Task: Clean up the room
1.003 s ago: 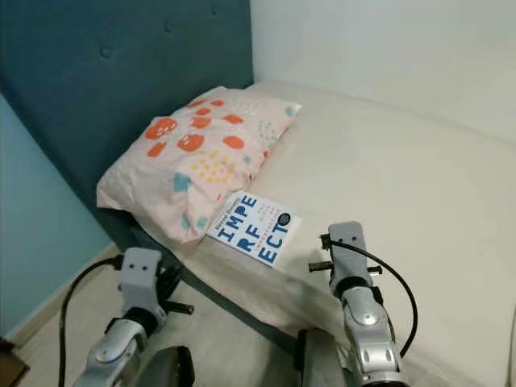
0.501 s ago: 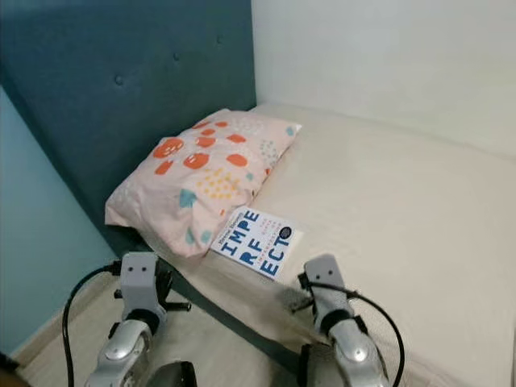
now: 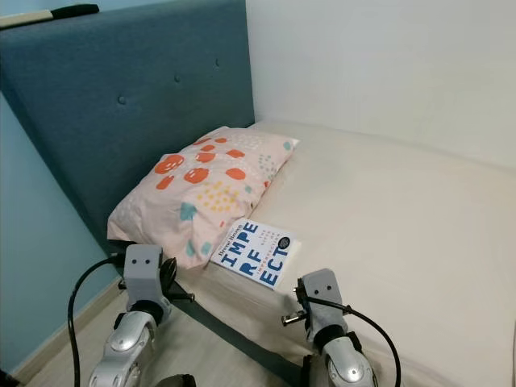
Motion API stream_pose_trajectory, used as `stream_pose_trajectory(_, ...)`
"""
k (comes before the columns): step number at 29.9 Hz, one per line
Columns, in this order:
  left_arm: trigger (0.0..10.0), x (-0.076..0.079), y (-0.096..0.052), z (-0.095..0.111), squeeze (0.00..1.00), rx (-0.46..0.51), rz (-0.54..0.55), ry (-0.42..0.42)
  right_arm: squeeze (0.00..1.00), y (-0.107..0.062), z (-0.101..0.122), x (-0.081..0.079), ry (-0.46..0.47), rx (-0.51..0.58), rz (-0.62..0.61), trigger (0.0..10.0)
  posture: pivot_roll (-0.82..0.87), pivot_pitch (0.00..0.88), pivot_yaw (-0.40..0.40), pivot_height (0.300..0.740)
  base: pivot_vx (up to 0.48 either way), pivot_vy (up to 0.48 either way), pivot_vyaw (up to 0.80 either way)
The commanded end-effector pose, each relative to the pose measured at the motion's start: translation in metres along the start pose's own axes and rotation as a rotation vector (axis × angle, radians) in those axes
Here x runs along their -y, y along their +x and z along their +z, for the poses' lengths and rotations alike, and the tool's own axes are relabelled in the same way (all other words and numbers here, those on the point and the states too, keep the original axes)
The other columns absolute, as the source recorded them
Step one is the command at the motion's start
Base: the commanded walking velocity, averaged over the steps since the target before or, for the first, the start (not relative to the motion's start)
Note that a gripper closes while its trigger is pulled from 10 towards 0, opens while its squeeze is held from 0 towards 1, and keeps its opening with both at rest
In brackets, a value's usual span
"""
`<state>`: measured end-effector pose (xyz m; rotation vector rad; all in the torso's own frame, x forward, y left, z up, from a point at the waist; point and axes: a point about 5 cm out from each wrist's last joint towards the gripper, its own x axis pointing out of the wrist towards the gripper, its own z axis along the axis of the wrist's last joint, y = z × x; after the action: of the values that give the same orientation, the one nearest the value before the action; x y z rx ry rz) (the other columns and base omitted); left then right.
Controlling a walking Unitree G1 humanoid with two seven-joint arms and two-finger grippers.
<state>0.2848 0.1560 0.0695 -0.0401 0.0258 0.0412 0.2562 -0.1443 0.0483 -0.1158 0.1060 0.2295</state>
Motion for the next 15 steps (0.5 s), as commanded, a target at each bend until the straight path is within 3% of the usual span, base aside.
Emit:
stream_pose_trajectory(1, 10.0, -0.0008, -0.0043, -0.0048, 0.00, -0.006, -0.005, 0.011, 0.00, -0.0009, -0.0034, 0.0011, 0.014, -0.009, -0.015, 10.0, 0.00, 0.020, 0.011, 0.602, 0.000, 0.000, 0.00)
stream_pose_trajectory(15, 10.0, 0.0000, -0.0092, -0.0078, 0.00, 0.002, -0.028, 0.039, 0.00, 0.0013, -0.0017, 0.0014, 0.007, -0.001, -0.019, 10.0, 0.01, 0.020, 0.002, 0.667, 0.000, 0.000, 0.00)
